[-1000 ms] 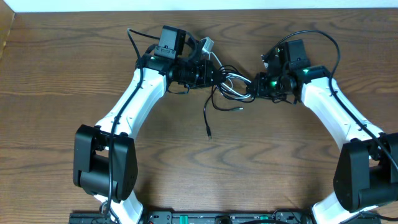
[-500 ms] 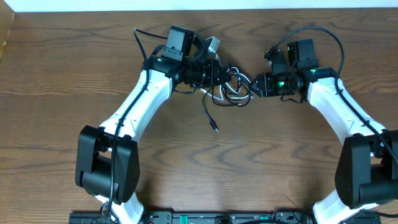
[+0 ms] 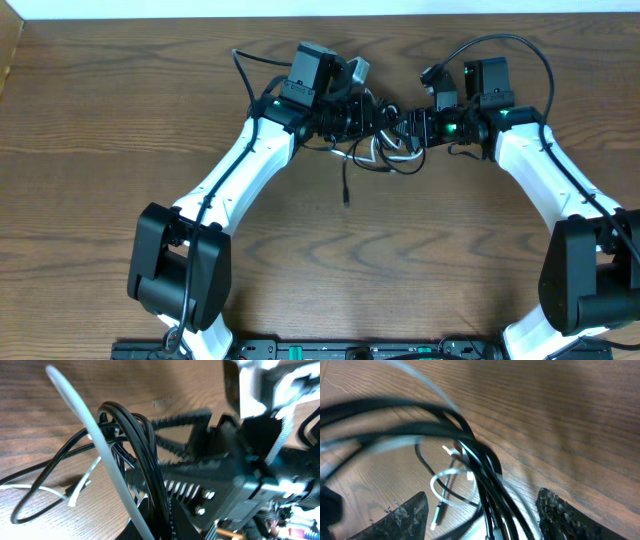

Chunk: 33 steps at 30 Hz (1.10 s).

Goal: Untangle cables

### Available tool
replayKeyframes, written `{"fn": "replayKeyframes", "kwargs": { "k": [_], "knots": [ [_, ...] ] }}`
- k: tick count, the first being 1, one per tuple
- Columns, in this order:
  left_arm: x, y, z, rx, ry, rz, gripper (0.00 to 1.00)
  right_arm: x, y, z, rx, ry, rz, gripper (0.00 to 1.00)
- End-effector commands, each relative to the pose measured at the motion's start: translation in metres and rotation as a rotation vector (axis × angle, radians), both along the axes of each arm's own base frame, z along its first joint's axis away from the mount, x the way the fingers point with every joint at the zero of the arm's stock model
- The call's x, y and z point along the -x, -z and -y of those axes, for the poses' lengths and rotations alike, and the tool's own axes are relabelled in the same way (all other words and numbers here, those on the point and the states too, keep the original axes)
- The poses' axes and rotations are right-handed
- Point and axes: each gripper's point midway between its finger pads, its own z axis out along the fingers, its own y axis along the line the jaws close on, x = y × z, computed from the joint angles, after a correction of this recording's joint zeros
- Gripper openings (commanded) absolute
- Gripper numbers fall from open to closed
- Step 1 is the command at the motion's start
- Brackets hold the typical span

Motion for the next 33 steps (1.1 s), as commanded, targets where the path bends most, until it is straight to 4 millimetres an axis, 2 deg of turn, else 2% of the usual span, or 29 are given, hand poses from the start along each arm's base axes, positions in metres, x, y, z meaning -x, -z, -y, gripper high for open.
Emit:
{"fn": "replayKeyframes", "kwargs": {
  "k": [1,10,12,15,25,29,31,33],
  "knots": [
    [-0.003,-0.010,-0.002,0.018,-0.040,-0.015,0.07,0.005,0.012,0.002,0.032,-0.030,0.002,0.66],
    [-0.006,-0.008,-0.004,0.012,-0.069,-0.031,0.07,0.004,0.010,-0.003,0.057,-0.099,0.069,0.77],
    [-0.007,-0.007,-0.005,0.006,-0.077,-0.029,0.08,0.006,0.013,-0.007,0.071,-0.144,0.090,0.82],
    [-0.007,-0.007,-0.004,0.005,-0.076,-0.029,0.08,0.008,0.022,-0.012,0.076,-0.167,0.076,0.83],
    [0.001,-0.001,0.011,-0.040,-0.071,-0.006,0.07,0.007,0.025,-0.012,0.078,-0.167,0.076,0.83],
    [0.001,-0.001,0.011,-0.040,-0.070,-0.007,0.07,0.007,0.025,-0.013,0.070,-0.171,0.075,0.83],
    [0.001,-0.001,0.011,-0.040,-0.070,-0.007,0.07,0.007,0.024,-0.014,0.069,-0.173,0.080,0.80],
    [0.001,-0.001,0.011,-0.040,-0.071,-0.006,0.07,0.005,0.031,-0.012,0.087,-0.163,0.074,0.70]
  ]
}}
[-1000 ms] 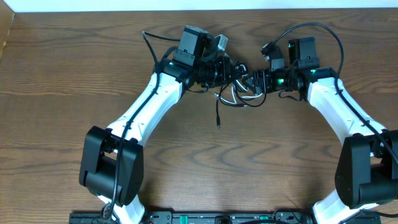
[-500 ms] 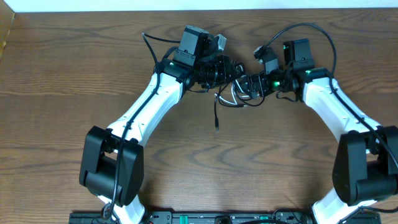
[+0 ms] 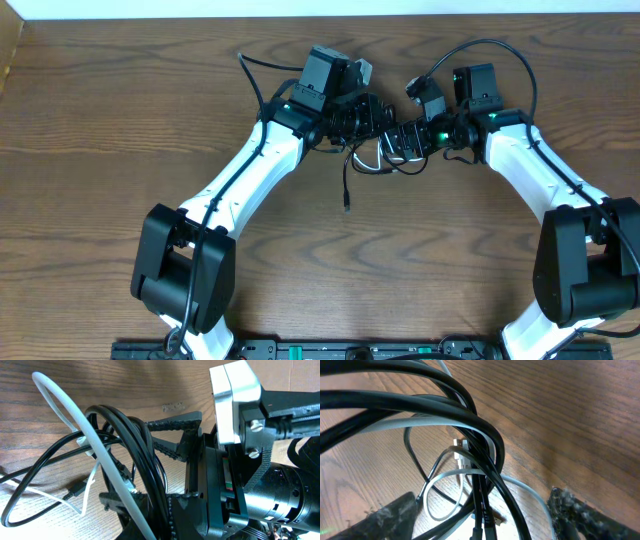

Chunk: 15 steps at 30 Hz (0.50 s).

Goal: Untangle cables

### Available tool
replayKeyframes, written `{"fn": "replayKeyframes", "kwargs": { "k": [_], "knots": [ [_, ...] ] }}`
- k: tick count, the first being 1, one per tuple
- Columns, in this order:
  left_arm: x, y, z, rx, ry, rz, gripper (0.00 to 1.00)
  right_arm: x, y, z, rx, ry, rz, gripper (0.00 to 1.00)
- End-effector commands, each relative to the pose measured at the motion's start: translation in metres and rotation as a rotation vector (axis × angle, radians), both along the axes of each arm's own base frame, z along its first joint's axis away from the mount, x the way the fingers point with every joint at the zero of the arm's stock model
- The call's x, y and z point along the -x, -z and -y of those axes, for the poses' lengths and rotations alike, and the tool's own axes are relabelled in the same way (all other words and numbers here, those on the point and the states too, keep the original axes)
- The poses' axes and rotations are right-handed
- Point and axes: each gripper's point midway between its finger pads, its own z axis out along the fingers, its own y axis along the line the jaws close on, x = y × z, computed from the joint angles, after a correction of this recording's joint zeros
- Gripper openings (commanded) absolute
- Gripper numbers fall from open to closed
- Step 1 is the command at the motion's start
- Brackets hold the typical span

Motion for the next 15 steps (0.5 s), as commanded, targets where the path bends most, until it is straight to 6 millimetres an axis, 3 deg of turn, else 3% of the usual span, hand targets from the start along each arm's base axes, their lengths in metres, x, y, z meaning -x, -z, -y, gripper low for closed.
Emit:
{"fn": "replayKeyframes", "kwargs": {
  "k": [1,2,3,6,7,11,13,15],
  "knots": [
    [0.000,-0.009,0.002,0.009,0.001,0.022,0.07,-0.001,0.016,0.002,0.030,0.011,-0.022,0.65],
    [0.000,-0.009,0.001,0.007,0.004,0.028,0.08,-0.006,0.027,0.012,0.072,0.091,-0.055,0.61],
    [-0.002,-0.009,-0.001,-0.001,0.016,0.050,0.07,-0.012,0.036,0.024,0.105,0.202,-0.096,0.50],
    [-0.008,0.002,-0.018,-0.068,-0.030,0.041,0.08,-0.021,0.041,0.047,0.123,0.392,-0.150,0.29],
    [-0.011,0.010,-0.029,-0.113,-0.068,0.023,0.07,-0.021,0.034,0.044,0.070,0.382,-0.159,0.01],
    [-0.015,0.023,-0.056,-0.190,-0.092,0.011,0.07,-0.023,-0.030,0.031,-0.214,0.240,-0.096,0.01],
    [-0.019,0.036,-0.083,-0.281,-0.163,-0.022,0.07,-0.019,-0.086,0.044,-0.365,0.182,-0.011,0.01],
    [-0.022,0.042,-0.101,-0.331,-0.209,-0.042,0.07,-0.011,-0.128,0.066,-0.444,0.182,0.050,0.01]
  ]
}}
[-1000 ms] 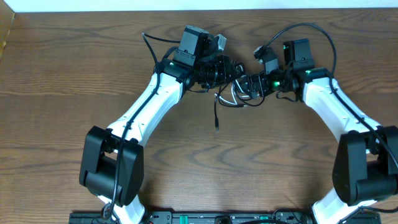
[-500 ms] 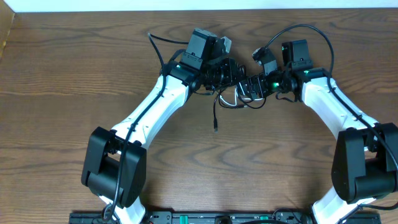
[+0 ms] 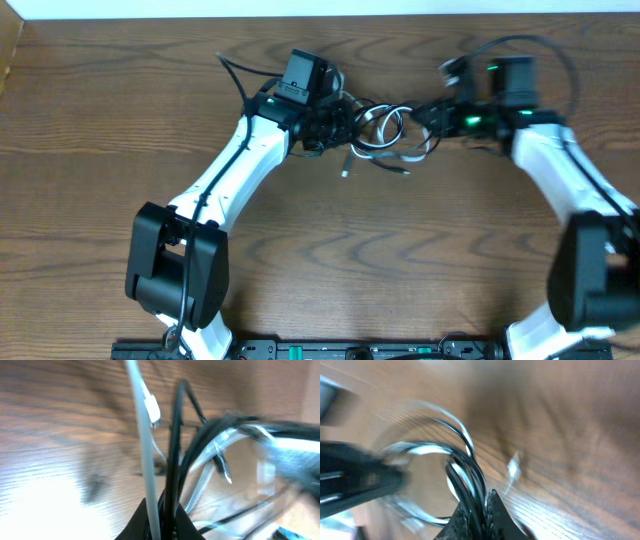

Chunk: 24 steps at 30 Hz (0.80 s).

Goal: Untangle cables

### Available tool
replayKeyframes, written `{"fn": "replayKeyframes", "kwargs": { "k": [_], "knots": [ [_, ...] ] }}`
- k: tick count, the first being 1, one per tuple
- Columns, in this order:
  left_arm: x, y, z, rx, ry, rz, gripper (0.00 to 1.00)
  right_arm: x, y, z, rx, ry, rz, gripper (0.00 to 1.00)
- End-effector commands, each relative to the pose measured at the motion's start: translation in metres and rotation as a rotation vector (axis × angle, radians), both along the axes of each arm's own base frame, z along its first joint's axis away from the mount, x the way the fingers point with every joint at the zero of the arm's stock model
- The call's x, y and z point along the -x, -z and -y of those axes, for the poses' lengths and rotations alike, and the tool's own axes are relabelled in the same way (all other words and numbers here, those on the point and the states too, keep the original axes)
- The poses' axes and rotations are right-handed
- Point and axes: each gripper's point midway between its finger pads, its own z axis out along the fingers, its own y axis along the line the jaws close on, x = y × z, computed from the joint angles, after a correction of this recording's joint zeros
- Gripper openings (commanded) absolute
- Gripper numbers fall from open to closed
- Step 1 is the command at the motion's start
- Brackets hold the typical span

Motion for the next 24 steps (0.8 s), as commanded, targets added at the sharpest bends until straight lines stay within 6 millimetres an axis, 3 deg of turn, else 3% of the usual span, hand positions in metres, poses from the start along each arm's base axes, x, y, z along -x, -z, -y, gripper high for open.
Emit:
{"fn": "replayKeyframes", "kwargs": {
  "k": [1,3,7,9,10,12,13,15,19,24],
  "knots": [
    [-0.017,0.005,-0.045,-0.127,-0.094,0.036,0.08,0.012,-0.072,0.036,-0.133,0.051,0.082,0.01],
    [-0.021,0.005,-0.053,-0.134,-0.096,0.047,0.07,0.014,-0.076,0.082,-0.143,0.253,-0.014,0.01],
    [-0.019,-0.003,-0.040,-0.095,0.049,0.124,0.08,0.024,-0.025,0.116,0.036,0.483,-0.216,0.01],
    [-0.020,-0.013,-0.026,-0.036,0.153,0.197,0.07,0.030,-0.014,0.119,0.095,0.515,-0.258,0.19],
    [-0.021,-0.023,-0.017,0.012,0.208,0.248,0.08,0.032,-0.011,0.117,0.117,0.517,-0.270,0.37],
    [-0.021,-0.065,0.014,0.237,0.341,0.380,0.07,0.030,-0.014,0.094,0.166,0.403,-0.194,0.80],
    [-0.012,-0.087,0.027,0.364,0.424,0.424,0.07,0.027,-0.016,0.080,0.185,0.349,-0.149,0.84],
    [-0.003,-0.103,0.034,0.469,0.448,0.392,0.07,0.024,-0.024,0.048,0.208,0.215,-0.042,0.83],
    [-0.001,-0.105,0.035,0.513,0.395,0.294,0.07,0.016,-0.018,0.001,0.230,0.082,0.043,0.82],
    [0.004,-0.105,0.036,0.533,0.397,0.252,0.07,0.006,0.031,-0.009,0.234,0.058,-0.052,0.75]
  ]
}}
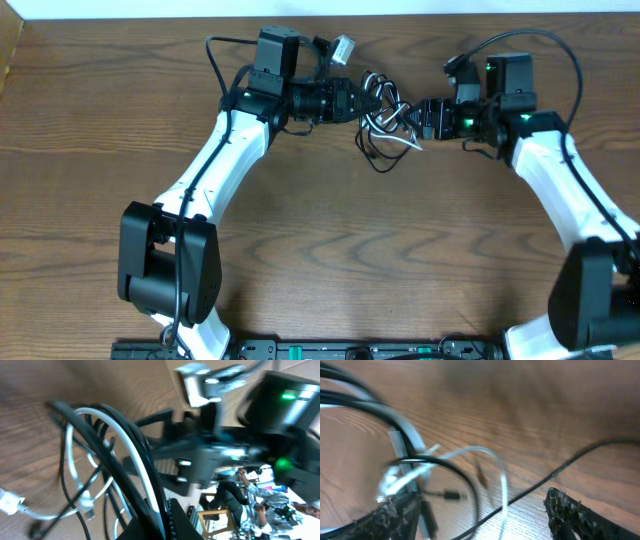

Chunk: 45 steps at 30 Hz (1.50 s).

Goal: Untangle cables

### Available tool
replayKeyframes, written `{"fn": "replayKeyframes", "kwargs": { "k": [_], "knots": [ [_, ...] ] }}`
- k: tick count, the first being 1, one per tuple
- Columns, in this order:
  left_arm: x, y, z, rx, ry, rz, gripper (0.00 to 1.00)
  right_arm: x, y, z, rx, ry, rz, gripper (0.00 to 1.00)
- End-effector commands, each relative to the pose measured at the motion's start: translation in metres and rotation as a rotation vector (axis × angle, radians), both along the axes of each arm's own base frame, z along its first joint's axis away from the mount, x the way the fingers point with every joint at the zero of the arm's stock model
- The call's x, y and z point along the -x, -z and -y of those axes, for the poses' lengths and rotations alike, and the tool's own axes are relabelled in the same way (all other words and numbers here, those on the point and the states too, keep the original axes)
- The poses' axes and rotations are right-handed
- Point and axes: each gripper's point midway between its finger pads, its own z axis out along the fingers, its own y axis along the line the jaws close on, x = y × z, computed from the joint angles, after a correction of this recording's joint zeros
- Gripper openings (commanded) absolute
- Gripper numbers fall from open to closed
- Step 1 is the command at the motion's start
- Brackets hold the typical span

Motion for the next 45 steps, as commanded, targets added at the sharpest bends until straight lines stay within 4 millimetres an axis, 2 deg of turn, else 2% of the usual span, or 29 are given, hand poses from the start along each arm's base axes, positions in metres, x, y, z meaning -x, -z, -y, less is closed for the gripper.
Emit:
{"fn": "replayKeyframes", "kwargs": {
  "k": [1,5,6,7,9,12,14,15,17,19,21,22,23,24,26,27,28,29,33,35,39,40,41,42,44,45],
  "knots": [
    [0.007,-0.012,0.000,0.032,0.024,-0.029,0.07,-0.003,0.031,-0.005,0.009,-0.023,-0.059,0.75],
    [0.010,-0.010,0.001,0.030,0.023,-0.068,0.07,-0.019,0.051,-0.016,-0.021,0.009,-0.069,0.71],
    [0.013,-0.013,0.002,0.045,0.042,-0.071,0.07,-0.026,0.064,-0.008,-0.004,0.093,-0.103,0.66],
    [0.019,-0.020,0.003,0.081,0.083,-0.070,0.07,-0.029,0.090,0.006,0.032,0.211,-0.183,0.61],
    [0.019,-0.025,-0.001,0.101,0.094,-0.067,0.07,-0.021,0.112,0.024,0.072,0.300,-0.275,0.50],
    [0.010,-0.033,-0.020,0.116,0.059,-0.047,0.08,-0.007,0.126,0.056,0.152,0.387,-0.358,0.45],
    [0.000,-0.041,-0.037,0.123,0.019,-0.014,0.07,0.011,0.136,0.089,0.204,0.460,-0.447,0.43],
    [-0.006,-0.047,-0.049,0.126,-0.009,0.006,0.07,0.025,0.141,0.112,0.240,0.509,-0.512,0.41],
    [-0.012,-0.056,-0.064,0.131,-0.044,0.040,0.08,0.038,0.144,0.133,0.255,0.534,-0.566,0.40],
    [-0.014,-0.057,-0.068,0.131,-0.054,0.043,0.07,0.042,0.144,0.138,0.225,0.536,-0.590,0.39],
    [-0.012,-0.057,-0.064,0.130,-0.043,0.050,0.07,0.034,0.136,0.121,0.144,0.423,-0.542,0.42],
    [-0.011,-0.057,-0.061,0.130,-0.036,0.049,0.07,0.013,0.095,0.094,0.014,0.267,-0.385,0.52],
    [-0.010,-0.057,-0.060,0.130,-0.033,0.049,0.07,0.007,0.068,0.081,-0.047,0.195,-0.303,0.57],
    [-0.008,-0.057,-0.057,0.132,-0.023,0.048,0.08,0.004,0.056,0.076,-0.071,0.168,-0.266,0.59],
    [0.001,-0.057,-0.042,0.132,0.016,0.055,0.07,0.001,-0.007,0.057,-0.186,0.069,-0.097,0.69],
    [0.007,-0.057,-0.032,0.131,0.046,0.071,0.07,0.001,-0.024,0.050,-0.214,0.038,-0.051,0.72],
    [0.014,-0.056,-0.020,0.125,0.071,0.072,0.07,0.003,-0.052,0.041,-0.242,-0.010,0.034,0.77],
    [0.018,-0.055,-0.013,0.125,0.086,0.072,0.07,0.005,-0.059,0.039,-0.240,-0.015,0.054,0.79],
    [0.021,-0.055,-0.009,0.125,0.097,0.070,0.08,0.006,-0.060,0.035,-0.246,-0.017,0.047,0.83],
    [0.027,-0.055,-0.001,0.125,0.118,0.069,0.07,0.009,-0.059,0.006,-0.246,-0.090,0.056,0.84],
    [0.038,-0.053,0.016,0.114,0.147,0.071,0.07,0.009,-0.049,-0.032,-0.258,-0.167,0.048,0.81],
    [0.039,-0.053,0.017,0.115,0.151,0.070,0.07,0.008,-0.046,-0.034,-0.261,-0.165,0.040,0.80],
    [0.040,-0.053,0.019,0.115,0.156,0.070,0.07,0.005,-0.040,-0.041,-0.272,-0.166,0.022,0.75],
    [0.041,-0.053,0.020,0.115,0.158,0.070,0.07,-0.003,-0.025,-0.041,-0.258,-0.103,-0.024,0.64],
    [0.041,-0.053,0.020,0.115,0.158,0.070,0.07,-0.011,-0.005,-0.030,-0.206,-0.006,-0.071,0.45],
    [0.041,-0.053,0.020,0.114,0.158,0.071,0.07,-0.013,-0.002,-0.026,-0.187,0.011,-0.072,0.35]
  ]
}}
